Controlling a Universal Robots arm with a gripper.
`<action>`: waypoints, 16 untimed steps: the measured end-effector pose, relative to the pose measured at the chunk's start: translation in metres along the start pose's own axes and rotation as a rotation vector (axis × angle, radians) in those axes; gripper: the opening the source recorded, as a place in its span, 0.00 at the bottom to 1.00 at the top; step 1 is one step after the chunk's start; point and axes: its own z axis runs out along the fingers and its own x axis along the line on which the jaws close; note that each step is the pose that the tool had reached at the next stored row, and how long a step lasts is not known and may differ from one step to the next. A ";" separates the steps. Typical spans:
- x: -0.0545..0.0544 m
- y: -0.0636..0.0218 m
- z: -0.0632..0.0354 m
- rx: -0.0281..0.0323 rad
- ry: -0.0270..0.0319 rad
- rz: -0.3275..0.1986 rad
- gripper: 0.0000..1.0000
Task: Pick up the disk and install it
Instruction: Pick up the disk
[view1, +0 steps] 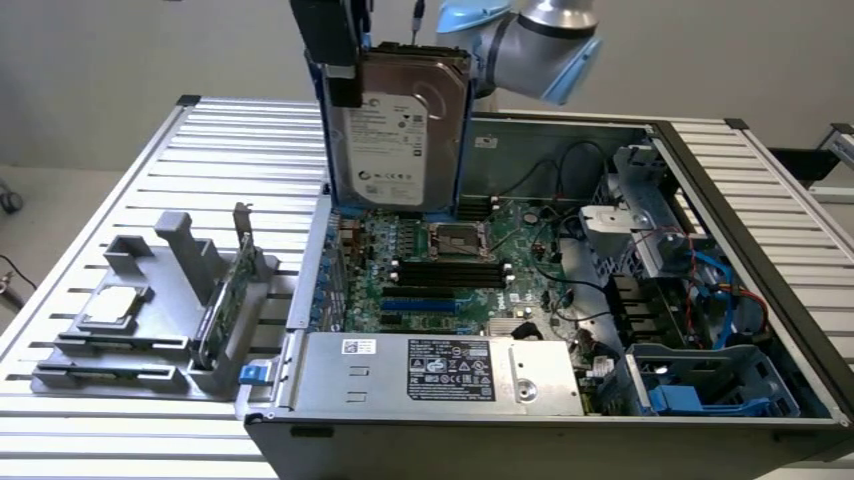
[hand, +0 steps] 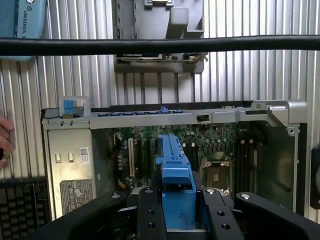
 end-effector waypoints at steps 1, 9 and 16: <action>0.002 -0.0046 -0.0001 0.0000 -0.0001 0.000 0.33; 0.017 -0.0388 -0.0007 0.0000 -0.0012 0.000 0.33; 0.029 -0.0695 -0.0013 -0.0001 -0.0024 0.000 0.33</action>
